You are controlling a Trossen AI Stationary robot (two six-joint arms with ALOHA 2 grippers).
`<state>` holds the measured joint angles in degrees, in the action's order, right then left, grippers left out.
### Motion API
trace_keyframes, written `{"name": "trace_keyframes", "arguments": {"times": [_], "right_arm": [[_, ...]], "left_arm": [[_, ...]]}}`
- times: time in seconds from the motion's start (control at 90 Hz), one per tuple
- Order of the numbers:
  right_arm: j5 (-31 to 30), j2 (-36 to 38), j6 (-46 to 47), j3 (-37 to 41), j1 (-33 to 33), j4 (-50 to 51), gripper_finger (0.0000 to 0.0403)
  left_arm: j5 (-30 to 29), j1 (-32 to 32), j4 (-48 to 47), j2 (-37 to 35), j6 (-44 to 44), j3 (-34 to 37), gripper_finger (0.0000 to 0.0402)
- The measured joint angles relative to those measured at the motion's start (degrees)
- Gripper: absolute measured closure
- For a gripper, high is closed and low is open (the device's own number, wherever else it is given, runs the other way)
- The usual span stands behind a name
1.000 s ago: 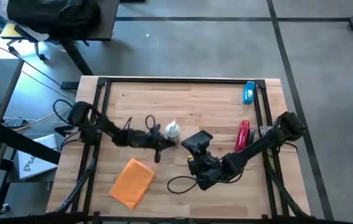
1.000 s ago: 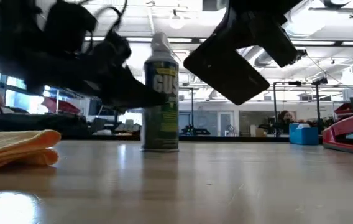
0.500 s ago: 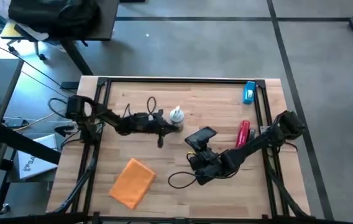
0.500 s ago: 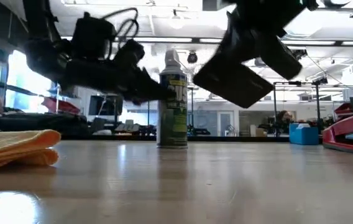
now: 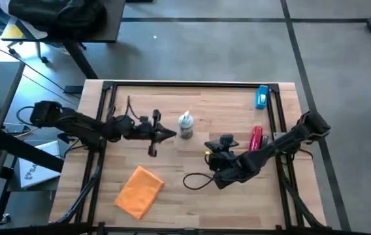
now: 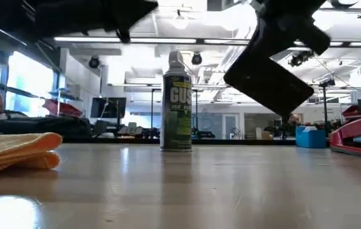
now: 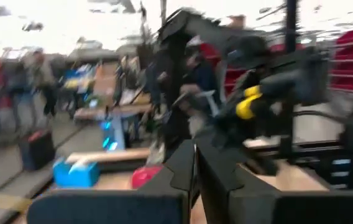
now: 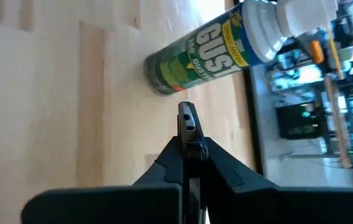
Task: Apply microfiber cloth
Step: Wipe the black cellphone using the green microfiber cloth
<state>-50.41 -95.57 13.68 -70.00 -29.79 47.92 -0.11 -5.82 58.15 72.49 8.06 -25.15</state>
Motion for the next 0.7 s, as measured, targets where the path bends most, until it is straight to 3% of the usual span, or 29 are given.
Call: {"name": "trace_keyframes", "arguments": {"times": [0.211, 0.411, 0.7], "right_arm": [[2.3, 4.14, 4.55, -1.49, -1.3, -0.23, 0.0402], [4.66, 7.2, 4.13, -5.46, -1.45, -4.75, 0.0402], [6.71, 8.2, -5.25, -7.74, -0.1, -15.27, 0.0402]], "left_arm": [[-5.89, -6.29, 1.99, -0.06, 4.53, -0.01, 0.0334], [-6.47, -8.1, 11.64, 2.49, 2.68, -0.13, 0.0275], [-6.3, -8.29, 20.29, 9.91, 1.82, -0.7, 0.0254]]}}
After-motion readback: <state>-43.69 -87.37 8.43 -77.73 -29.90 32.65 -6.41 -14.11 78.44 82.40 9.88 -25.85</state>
